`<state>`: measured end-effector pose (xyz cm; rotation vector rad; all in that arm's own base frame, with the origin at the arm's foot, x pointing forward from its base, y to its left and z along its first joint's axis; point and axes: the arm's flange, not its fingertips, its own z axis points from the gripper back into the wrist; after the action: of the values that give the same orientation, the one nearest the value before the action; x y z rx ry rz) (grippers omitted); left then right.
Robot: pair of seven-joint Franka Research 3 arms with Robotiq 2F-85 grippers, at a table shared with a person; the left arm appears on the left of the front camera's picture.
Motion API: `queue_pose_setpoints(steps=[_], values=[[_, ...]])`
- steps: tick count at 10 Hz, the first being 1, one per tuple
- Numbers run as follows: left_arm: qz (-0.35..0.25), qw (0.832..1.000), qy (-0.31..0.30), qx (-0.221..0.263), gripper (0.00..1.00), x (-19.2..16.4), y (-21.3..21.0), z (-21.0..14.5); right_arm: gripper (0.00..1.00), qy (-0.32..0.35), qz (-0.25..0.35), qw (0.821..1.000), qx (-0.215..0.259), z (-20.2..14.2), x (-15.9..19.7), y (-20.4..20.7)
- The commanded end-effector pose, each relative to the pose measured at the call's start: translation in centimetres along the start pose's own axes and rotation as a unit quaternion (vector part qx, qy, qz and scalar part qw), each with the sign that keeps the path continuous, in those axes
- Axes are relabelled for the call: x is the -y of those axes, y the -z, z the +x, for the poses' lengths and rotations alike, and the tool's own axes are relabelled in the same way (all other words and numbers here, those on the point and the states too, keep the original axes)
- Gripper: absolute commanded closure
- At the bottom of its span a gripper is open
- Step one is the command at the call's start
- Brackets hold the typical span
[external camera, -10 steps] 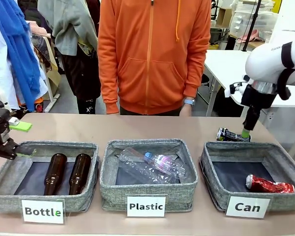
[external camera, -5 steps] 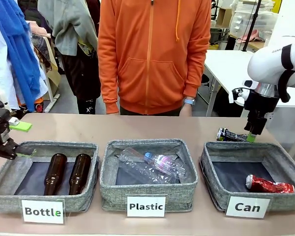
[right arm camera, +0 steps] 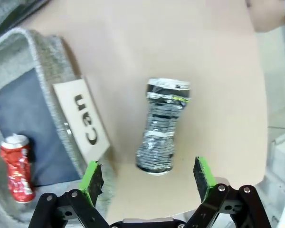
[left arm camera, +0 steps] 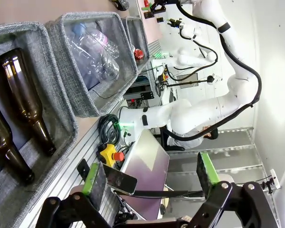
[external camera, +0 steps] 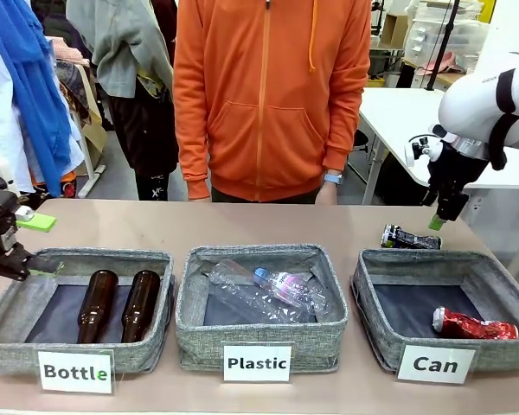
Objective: Sort the can waste into the basket.
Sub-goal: Pick up the can waste from the table and place it in the right Fabric basket.
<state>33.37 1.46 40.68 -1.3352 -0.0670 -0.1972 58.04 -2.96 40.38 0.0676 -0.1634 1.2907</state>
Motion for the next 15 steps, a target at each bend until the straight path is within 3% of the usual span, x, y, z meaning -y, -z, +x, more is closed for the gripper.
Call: queue_pose_setpoints(steps=[1, 3, 7, 15], values=[[0.005, 1.000, -0.005, 0.000, 0.00, 0.3, -0.2, -0.1, 0.00, -0.040, -0.024, 0.999, -0.005, -0.4, 1.7, 1.4], [0.005, 1.000, -0.005, 0.000, 0.00, 0.3, -0.2, -0.1, 0.00, -0.034, -0.001, 0.999, -0.023, -0.6, 2.6, 2.9], [0.005, 1.000, -0.005, 0.000, 0.00, 0.3, -0.2, -0.1, 0.00, 0.014, -0.009, 0.998, -0.057, -0.8, 2.0, 5.6], [0.005, 1.000, -0.005, 0.000, 0.00, 0.3, -0.2, -0.1, 0.00, 0.037, 0.000, 0.997, -0.061, -1.2, 3.0, 9.3]])
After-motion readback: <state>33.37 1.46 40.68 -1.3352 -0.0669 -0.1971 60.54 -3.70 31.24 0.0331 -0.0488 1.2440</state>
